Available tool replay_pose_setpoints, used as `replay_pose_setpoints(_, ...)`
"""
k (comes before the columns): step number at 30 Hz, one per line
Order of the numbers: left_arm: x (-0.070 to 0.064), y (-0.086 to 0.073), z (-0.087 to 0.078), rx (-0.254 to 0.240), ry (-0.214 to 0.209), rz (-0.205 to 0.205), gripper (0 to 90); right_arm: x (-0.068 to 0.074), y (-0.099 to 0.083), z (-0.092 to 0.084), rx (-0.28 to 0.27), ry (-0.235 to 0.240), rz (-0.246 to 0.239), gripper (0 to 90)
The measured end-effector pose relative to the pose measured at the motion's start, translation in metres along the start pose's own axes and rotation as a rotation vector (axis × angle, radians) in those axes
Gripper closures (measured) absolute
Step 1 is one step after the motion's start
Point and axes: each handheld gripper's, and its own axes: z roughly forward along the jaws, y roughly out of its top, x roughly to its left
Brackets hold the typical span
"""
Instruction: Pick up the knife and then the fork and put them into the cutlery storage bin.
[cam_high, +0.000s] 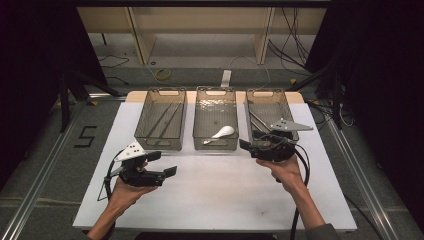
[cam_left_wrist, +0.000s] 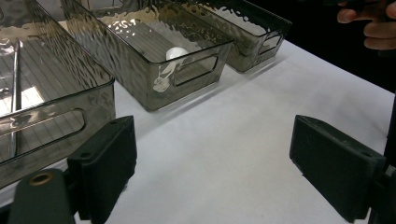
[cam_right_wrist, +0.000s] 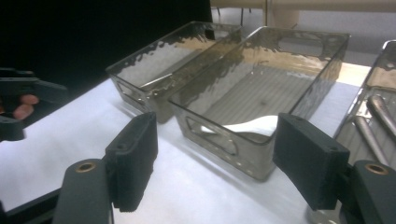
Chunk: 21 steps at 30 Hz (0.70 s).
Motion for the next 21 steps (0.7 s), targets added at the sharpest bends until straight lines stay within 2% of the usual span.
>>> replay_pose_setpoints(9, -0.001, 0.000, 0.000, -0.006, 0.000, 0.013, 14.1, 0.012, -0.022, -0.004, 0.002, -0.012, -0.034, 27.5)
replay_pose_setpoints(21, -0.003, 0.000, 0.001, -0.003, -0.008, 0.026, 14.0, 0.015, -0.046, -0.022, -0.038, -0.002, -0.026, 27.3)
